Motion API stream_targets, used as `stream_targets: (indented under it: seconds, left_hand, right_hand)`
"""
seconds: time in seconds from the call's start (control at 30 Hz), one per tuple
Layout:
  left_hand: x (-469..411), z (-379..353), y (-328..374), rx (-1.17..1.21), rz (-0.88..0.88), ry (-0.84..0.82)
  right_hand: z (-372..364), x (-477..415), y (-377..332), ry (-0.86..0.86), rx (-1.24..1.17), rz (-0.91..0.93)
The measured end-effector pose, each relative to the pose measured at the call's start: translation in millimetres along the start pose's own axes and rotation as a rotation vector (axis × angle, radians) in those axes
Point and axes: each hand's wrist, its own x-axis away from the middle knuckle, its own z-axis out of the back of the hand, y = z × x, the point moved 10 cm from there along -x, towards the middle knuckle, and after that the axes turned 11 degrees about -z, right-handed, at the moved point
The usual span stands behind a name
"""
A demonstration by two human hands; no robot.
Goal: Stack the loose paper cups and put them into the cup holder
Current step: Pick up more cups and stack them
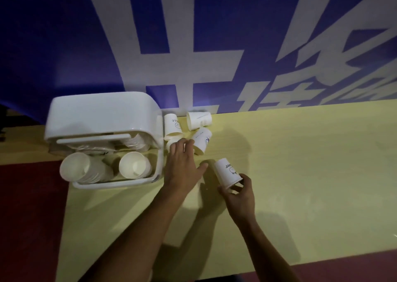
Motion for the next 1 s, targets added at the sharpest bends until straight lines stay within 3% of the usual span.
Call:
stream_targets:
  seconds: [0.17, 0.4, 0.5, 0.73, 1.0]
  left_hand:
    - [-40.6, -44.4, -10.1, -0.248, 0.113, -0.144]
    - [-52.7, -64.1, -9.8, -0.349, 0.130, -0.118]
    - [-59.3, -53.4, -0.7, -0.227, 0.140, -0.071]
    - [-14.9, 20.1, 21.3, 0.391, 0.237, 0.182]
    - [84.1, 102.9, -27.1, 0.379, 0.282, 0.307]
  right_hand:
    - [59.4, -2.6, -14.4, -0.006, -0.062, 0.018]
    - [103.8, -24.4, -13.9, -0.043, -0.120, 0.017]
    - [107.7, -33.1, -20.1, -0.057, -0.126, 0.023]
    - [99.6, -37.4, -64.8, -0.047, -0.086, 0.122]
    - [36.9, 13.2, -113.1, -0.130, -0.058, 0.279]
